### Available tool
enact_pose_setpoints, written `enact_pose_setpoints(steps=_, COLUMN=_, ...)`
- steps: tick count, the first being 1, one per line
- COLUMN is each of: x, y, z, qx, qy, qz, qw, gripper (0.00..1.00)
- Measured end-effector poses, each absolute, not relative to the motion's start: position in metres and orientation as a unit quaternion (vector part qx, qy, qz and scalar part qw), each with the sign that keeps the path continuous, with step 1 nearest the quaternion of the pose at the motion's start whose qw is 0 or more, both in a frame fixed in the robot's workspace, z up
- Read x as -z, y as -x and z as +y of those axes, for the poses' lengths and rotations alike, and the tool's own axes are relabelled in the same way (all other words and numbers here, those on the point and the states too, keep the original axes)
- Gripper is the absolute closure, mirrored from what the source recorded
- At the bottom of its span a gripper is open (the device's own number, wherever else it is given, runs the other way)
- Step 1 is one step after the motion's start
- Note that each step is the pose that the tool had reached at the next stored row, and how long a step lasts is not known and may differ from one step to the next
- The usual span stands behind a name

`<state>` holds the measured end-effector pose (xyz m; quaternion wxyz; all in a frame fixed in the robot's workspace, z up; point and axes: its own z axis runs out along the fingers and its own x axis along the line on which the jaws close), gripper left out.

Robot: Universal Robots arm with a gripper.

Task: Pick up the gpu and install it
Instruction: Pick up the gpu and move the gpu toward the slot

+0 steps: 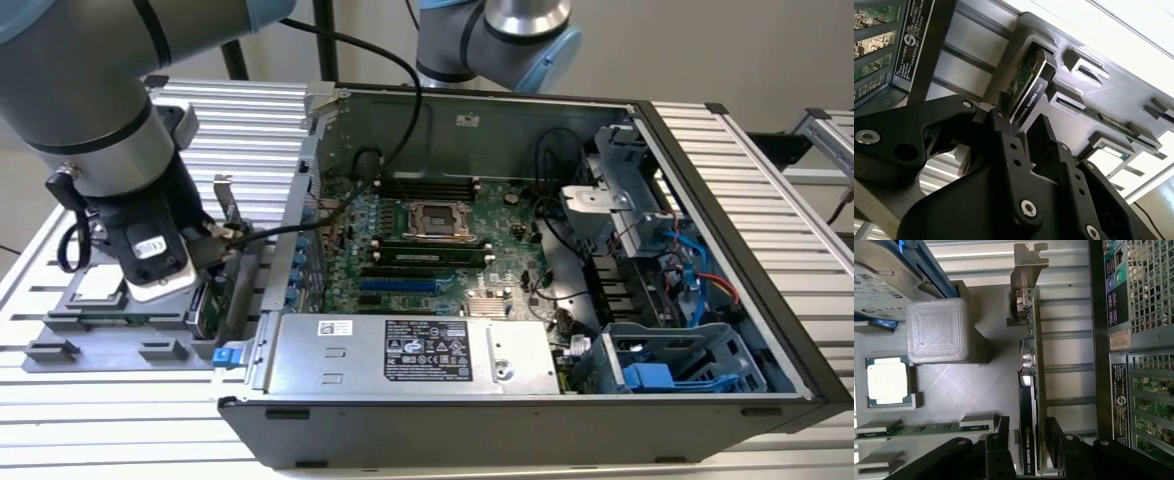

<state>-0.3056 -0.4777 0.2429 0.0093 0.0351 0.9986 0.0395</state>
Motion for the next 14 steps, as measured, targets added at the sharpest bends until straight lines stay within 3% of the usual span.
enact_pose_setpoints(steps=14, x=-0.2371, y=0.3056, z=-0.4777, qx=-0.039, qy=-0.035, qz=0.999, qw=0.009, gripper=0.00)
